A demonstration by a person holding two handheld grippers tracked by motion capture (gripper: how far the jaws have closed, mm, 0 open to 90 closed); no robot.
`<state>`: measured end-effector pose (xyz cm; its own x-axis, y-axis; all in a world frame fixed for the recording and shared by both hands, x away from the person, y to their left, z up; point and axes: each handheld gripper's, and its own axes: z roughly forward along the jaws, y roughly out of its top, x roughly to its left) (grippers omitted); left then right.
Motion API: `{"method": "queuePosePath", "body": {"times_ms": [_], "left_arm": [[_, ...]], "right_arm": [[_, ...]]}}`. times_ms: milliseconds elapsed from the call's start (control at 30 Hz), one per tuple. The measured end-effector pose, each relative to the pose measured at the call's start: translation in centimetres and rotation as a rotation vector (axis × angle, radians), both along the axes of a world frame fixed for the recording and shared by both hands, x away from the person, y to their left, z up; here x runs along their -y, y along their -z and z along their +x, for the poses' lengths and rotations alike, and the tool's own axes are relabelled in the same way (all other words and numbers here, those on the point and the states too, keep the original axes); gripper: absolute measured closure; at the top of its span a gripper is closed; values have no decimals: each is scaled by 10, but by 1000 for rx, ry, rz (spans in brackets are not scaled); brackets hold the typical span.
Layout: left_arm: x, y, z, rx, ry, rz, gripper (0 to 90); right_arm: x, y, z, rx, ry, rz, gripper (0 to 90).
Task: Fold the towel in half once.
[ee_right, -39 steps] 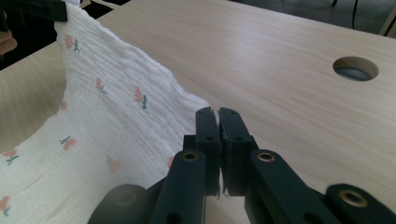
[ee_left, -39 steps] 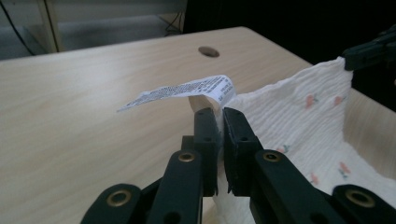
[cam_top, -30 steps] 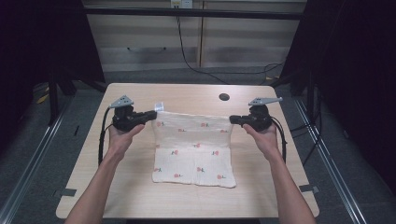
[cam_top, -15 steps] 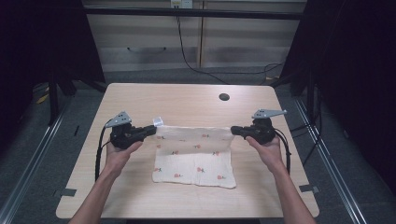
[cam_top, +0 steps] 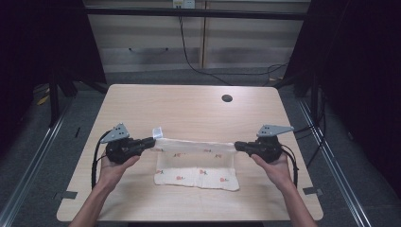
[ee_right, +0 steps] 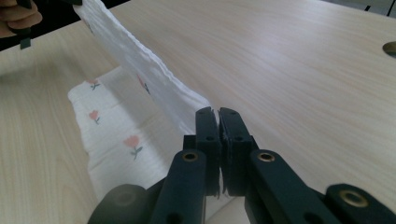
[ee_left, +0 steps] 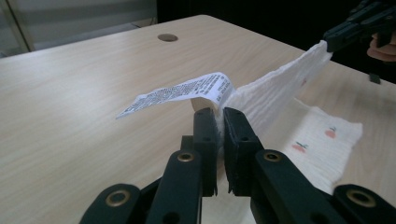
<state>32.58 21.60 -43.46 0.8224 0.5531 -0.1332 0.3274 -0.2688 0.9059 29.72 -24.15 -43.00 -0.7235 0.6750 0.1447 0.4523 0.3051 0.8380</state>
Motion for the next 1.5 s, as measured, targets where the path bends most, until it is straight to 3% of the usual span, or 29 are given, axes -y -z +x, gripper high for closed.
{"method": "queuePosePath", "body": {"times_ms": [67, 233, 367, 467, 600, 733, 833, 1000, 1267, 1367, 1500], "left_arm": [[0, -2, -4, 4, 11, 29, 845], [-1, 1, -11, 3, 15, 50, 845], [-3, 15, -18, -34, 20, 40, 845], [-4, 21, -26, -45, 37, 68, 844], [-2, 19, -36, -26, 54, 102, 842], [-2, 35, -36, -81, 56, 117, 843], [0, 41, -41, -92, 76, 131, 842], [2, 49, -43, -118, 86, 127, 838], [0, 57, -46, -166, 88, 144, 791], [0, 55, -47, -175, 84, 123, 696], [-7, 49, -49, -162, 64, 79, 645]], "right_arm": [[-1, 4, -5, -5, -8, -1, 877], [-6, -1, -14, 17, -22, -8, 877], [-6, 10, -16, -19, -25, -34, 876], [-5, 17, -23, -36, -30, -31, 876], [-4, 20, -31, -33, -29, -26, 874], [-5, 32, -39, -65, -42, -18, 874], [-6, 39, -44, -83, -48, -20, 873], [-2, 41, -47, -86, -34, -7, 871], [-6, 51, -50, -117, -48, -44, 840], [-6, 50, -50, -120, -44, -29, 800], [-1, 47, -51, -112, -30, -9, 770]]}}
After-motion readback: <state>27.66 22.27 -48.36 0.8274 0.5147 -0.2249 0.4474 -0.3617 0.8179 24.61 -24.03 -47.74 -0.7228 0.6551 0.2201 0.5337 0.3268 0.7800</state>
